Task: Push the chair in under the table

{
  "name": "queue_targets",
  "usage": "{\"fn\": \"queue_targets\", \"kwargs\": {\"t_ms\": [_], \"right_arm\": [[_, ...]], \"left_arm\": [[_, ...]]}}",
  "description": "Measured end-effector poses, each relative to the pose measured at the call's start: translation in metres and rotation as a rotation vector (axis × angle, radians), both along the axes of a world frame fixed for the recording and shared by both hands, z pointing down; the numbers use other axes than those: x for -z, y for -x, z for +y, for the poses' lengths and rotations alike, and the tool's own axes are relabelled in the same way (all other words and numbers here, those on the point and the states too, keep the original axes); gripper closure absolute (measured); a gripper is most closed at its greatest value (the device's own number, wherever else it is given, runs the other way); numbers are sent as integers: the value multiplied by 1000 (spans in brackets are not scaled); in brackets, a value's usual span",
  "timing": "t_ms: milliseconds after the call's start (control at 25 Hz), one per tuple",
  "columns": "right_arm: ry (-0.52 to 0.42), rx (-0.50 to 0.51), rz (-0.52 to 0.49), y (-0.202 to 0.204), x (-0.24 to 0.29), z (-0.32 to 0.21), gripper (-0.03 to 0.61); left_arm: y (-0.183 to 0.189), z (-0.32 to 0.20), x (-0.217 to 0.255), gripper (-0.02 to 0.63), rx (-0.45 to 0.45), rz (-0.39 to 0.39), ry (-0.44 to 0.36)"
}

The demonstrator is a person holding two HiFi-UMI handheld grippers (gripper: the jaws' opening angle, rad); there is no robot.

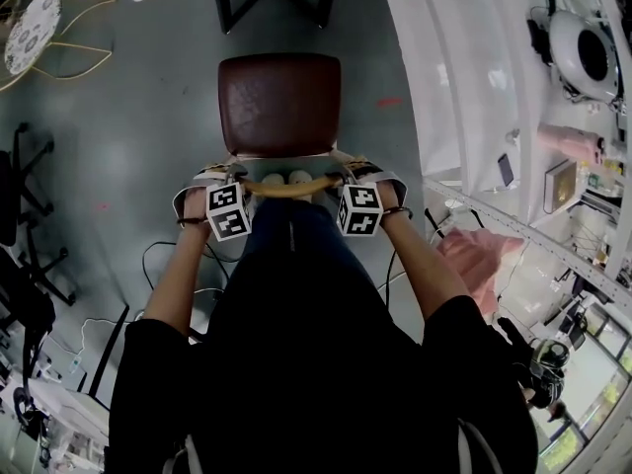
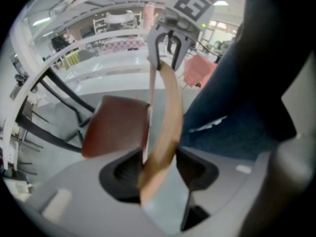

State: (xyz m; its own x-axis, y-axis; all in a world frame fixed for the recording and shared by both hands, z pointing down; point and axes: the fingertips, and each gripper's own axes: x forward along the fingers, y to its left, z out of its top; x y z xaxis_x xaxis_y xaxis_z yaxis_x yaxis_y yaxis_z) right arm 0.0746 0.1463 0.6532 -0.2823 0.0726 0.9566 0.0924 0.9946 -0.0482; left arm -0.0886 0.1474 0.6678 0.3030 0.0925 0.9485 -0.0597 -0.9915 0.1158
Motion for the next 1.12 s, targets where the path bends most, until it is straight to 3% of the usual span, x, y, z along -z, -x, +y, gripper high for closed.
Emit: {"fn": "queue_targets", "kwargs": {"t_ms": [840, 1120], "right_arm": [[24, 41, 8, 0, -2, 2, 422], [17, 66, 25, -2, 2, -2, 425]], "left_arm": [[-3, 1, -2, 383, 9, 37, 10], [-3, -5, 0, 380, 43, 32, -33]]}}
